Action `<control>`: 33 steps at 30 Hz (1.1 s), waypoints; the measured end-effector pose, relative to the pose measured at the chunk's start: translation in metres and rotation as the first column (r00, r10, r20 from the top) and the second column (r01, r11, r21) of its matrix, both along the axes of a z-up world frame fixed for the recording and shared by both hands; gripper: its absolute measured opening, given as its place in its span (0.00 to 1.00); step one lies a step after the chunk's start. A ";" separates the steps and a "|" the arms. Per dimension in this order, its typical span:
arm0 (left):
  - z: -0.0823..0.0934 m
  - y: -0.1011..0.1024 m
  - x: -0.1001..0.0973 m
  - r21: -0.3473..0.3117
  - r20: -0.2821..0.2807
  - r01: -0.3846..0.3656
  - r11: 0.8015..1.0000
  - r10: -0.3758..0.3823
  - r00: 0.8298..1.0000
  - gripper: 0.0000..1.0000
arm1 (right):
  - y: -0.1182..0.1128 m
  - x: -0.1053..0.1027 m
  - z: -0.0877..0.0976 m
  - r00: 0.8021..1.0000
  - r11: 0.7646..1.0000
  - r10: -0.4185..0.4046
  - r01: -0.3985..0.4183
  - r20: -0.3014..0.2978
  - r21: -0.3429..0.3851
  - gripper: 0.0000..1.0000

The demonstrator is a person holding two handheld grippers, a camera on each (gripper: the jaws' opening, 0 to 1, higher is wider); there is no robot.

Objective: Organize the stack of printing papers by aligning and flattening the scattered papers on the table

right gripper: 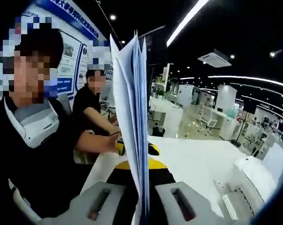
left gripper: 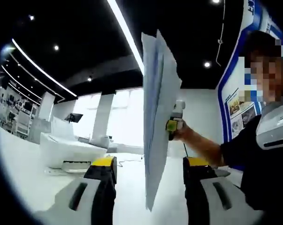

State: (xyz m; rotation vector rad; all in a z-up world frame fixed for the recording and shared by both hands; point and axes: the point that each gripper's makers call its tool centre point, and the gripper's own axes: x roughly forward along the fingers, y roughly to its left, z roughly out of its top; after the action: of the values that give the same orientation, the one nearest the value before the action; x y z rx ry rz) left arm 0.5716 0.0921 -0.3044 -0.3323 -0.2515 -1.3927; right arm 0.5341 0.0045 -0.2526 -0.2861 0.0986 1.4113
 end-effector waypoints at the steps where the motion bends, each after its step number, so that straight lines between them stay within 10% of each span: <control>1: 0.005 0.000 0.000 -0.005 0.007 -0.005 1.000 0.005 1.000 0.60 | 0.000 -0.001 -0.001 1.000 1.000 0.005 -0.005 -0.010 0.018 0.00; 6: 0.023 -0.005 -0.005 0.019 0.067 -0.013 1.000 0.011 0.998 0.50 | 0.001 0.001 -0.005 0.999 0.989 -0.003 0.008 -0.033 0.145 0.00; 10: 0.026 -0.005 -0.006 0.057 0.148 -0.045 0.997 0.036 0.988 0.17 | 0.001 -0.001 -0.011 0.999 0.966 0.004 0.009 -0.050 0.258 0.00; 17: 0.021 -0.010 -0.018 0.190 0.111 0.028 0.981 -0.050 0.993 0.06 | -0.007 -0.002 -0.026 0.998 0.940 -0.010 0.032 -0.066 0.340 0.00; 33: -0.002 -0.025 -0.011 0.421 0.092 0.006 0.907 -0.050 0.995 0.07 | -0.016 0.013 -0.061 0.986 0.970 -0.168 0.167 -0.010 0.176 0.06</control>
State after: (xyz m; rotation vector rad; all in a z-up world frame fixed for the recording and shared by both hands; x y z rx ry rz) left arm 0.5608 0.0675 -0.3067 0.0938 -0.0230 -1.4528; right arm 0.5470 -0.0118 -0.3133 -0.1309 -0.0065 1.2422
